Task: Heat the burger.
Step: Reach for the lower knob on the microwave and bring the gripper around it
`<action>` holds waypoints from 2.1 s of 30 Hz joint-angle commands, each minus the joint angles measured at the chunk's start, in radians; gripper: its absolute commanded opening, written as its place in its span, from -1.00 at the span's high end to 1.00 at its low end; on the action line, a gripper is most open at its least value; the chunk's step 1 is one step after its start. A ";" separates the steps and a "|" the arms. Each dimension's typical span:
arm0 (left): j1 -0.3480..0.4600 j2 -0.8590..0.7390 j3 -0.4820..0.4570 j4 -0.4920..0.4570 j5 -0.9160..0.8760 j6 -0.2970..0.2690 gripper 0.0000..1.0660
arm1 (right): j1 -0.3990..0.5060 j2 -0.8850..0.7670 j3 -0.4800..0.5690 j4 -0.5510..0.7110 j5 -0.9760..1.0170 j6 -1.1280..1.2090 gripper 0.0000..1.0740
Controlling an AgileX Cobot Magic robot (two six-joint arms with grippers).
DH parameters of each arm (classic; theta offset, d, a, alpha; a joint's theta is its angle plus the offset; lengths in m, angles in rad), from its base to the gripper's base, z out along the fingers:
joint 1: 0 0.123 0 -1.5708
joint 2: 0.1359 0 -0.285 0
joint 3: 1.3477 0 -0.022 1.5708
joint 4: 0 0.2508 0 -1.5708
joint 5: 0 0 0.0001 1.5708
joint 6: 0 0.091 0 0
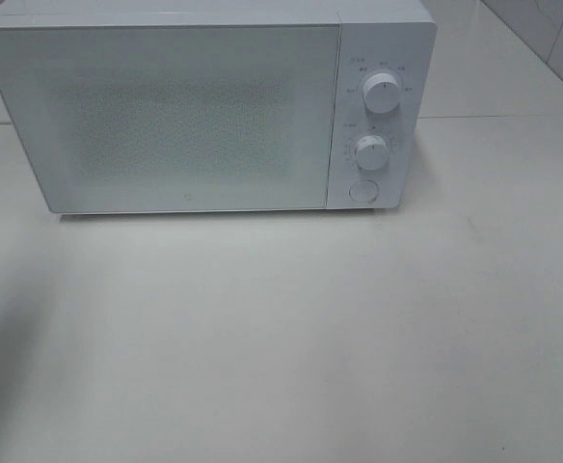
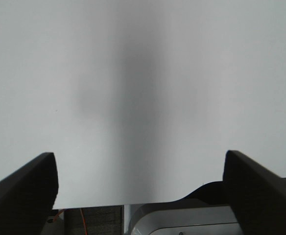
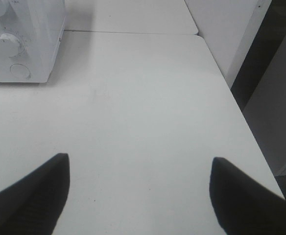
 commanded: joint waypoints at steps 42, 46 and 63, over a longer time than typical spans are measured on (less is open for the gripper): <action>0.059 -1.019 0.307 0.030 0.044 -0.031 -0.57 | -0.006 -0.025 0.003 0.000 -0.012 -0.012 -0.38; 0.059 -1.048 0.307 0.030 0.044 -0.031 -0.57 | -0.006 -0.025 0.003 0.000 -0.012 -0.012 -0.38; 0.059 -1.231 0.307 0.031 0.043 -0.031 -0.57 | -0.006 -0.024 0.003 0.000 -0.012 -0.014 -0.38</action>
